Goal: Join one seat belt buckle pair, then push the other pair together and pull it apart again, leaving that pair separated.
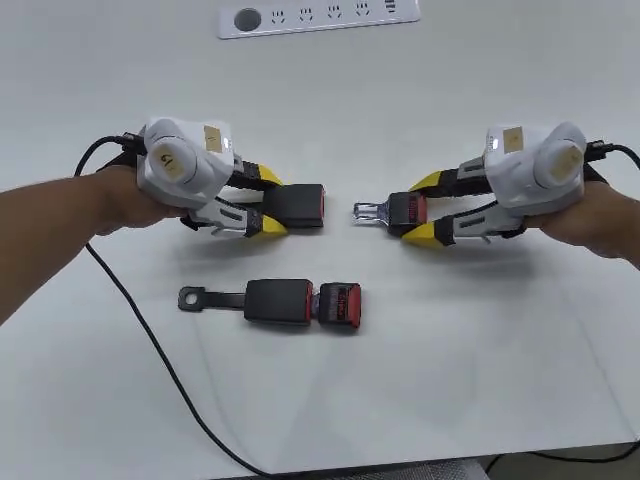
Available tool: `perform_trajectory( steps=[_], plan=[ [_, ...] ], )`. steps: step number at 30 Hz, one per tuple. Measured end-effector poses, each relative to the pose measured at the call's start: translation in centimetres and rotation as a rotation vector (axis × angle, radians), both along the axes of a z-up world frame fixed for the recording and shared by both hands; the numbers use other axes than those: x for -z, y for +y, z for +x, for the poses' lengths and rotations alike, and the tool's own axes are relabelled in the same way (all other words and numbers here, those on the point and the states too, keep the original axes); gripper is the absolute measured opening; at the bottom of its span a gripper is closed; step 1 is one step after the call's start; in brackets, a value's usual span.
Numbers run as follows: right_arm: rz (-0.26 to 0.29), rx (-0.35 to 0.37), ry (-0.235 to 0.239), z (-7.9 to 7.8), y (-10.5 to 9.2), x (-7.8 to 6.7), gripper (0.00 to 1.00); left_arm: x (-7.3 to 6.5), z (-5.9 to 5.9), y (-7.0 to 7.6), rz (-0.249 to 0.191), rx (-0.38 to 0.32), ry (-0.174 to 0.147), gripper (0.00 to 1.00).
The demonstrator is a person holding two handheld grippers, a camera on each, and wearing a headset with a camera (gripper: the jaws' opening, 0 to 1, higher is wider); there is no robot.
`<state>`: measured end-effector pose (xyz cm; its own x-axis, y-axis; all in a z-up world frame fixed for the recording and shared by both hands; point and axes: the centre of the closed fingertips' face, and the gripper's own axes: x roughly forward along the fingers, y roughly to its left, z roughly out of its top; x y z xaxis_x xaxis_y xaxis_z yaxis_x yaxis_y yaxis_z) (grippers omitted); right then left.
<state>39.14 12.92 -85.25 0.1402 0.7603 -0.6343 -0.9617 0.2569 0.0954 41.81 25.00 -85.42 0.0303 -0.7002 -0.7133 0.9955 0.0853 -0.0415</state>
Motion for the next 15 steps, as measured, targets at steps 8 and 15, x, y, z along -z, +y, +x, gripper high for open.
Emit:
perform_trajectory(
  steps=[8,15],
  plan=[
    [0.021,-0.003,0.004,0.4,1.5,-0.1,0.36,0.0,0.0,-0.1,0.014,-0.007,-0.001,0.34],
    [0.019,-0.018,0.01,0.7,2.8,-0.1,0.36,0.0,0.0,-0.1,0.031,-0.001,-0.004,0.34]
  ],
)
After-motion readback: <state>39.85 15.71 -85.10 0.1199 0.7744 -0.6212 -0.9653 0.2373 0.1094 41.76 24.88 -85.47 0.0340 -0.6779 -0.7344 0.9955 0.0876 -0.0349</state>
